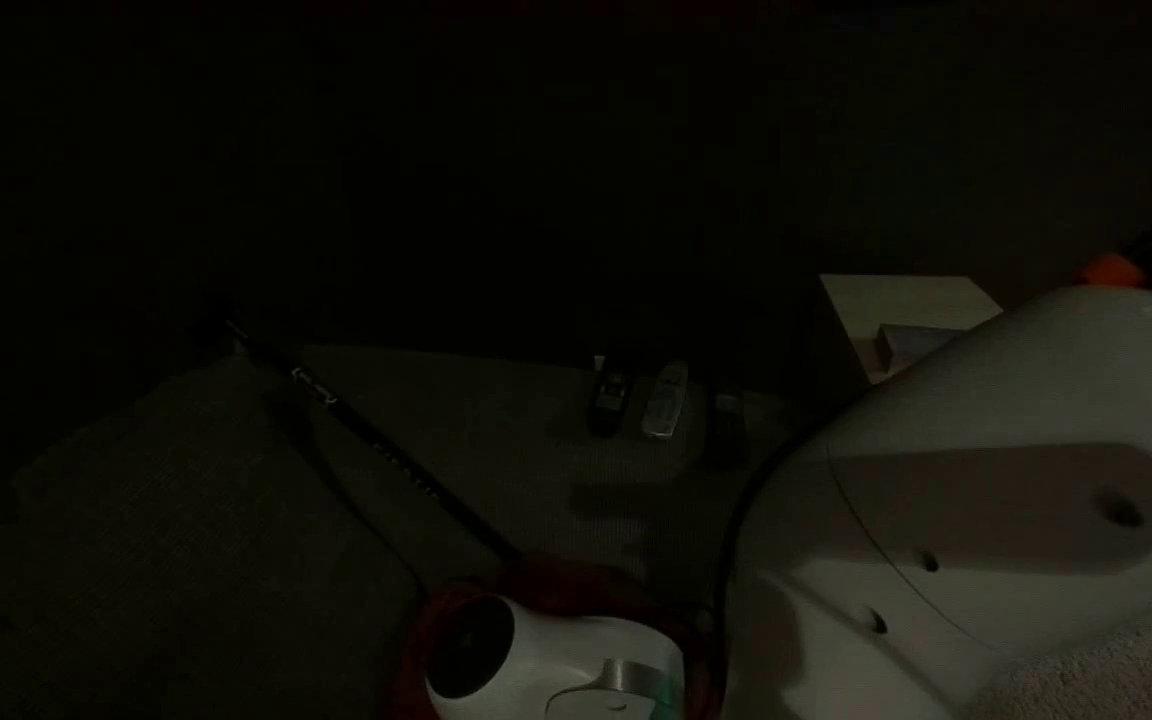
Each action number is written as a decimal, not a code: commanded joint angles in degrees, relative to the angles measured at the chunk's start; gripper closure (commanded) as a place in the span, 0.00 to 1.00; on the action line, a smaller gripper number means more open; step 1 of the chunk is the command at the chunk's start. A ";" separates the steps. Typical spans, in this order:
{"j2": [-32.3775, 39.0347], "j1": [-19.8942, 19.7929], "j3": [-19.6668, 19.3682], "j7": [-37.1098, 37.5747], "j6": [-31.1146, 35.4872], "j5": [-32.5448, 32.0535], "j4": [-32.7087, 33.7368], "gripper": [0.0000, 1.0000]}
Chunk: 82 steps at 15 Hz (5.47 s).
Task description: Move the orange cloth backwards.
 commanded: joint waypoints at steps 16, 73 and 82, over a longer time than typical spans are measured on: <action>-1.03 -7.81 4.92 -2.03 -7.30 3.06 3.85 1.00; -65.71 -16.28 25.37 -30.21 93.36 24.54 -43.63 0.99; -49.87 -21.68 26.49 -24.31 64.60 20.51 -38.25 0.99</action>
